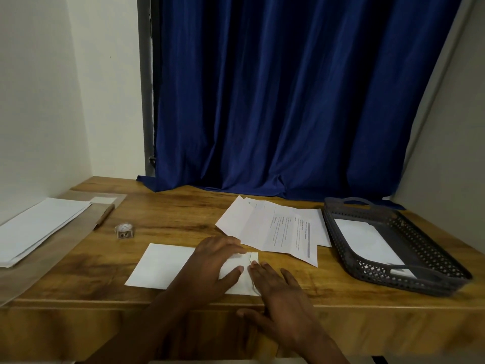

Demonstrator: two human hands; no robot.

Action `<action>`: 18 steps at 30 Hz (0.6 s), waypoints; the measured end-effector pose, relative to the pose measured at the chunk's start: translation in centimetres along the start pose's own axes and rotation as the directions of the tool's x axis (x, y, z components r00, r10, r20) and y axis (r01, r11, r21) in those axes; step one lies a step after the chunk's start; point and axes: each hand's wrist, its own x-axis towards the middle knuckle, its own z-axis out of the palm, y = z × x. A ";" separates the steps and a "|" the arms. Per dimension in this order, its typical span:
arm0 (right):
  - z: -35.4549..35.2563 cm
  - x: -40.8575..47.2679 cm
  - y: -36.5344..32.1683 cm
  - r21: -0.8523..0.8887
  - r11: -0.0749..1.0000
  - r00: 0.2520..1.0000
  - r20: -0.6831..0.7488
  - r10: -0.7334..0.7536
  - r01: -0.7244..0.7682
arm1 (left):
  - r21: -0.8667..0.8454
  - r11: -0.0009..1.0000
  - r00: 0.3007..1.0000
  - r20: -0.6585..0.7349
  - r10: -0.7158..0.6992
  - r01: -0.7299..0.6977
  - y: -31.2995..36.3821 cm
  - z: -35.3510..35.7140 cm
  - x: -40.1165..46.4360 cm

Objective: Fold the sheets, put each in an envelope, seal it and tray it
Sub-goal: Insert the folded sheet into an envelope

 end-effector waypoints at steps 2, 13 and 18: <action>0.0 -0.3 0.1 0.013 1.000 1.000 -0.015 -0.010 0.010 | 0.095 0.995 0.997 0.073 -0.014 0.007 -0.5 -1.6 -1.5; 1.6 -1.5 0.8 0.177 0.982 0.964 -0.265 -0.017 0.066 | 0.214 0.971 0.964 0.216 -0.157 0.110 -5.5 -10.2 -13.2; 3.2 -2.1 1.5 0.406 0.900 0.895 -0.444 0.040 0.161 | -0.066 0.984 0.986 0.009 -0.168 0.168 -5.3 -10.5 -14.5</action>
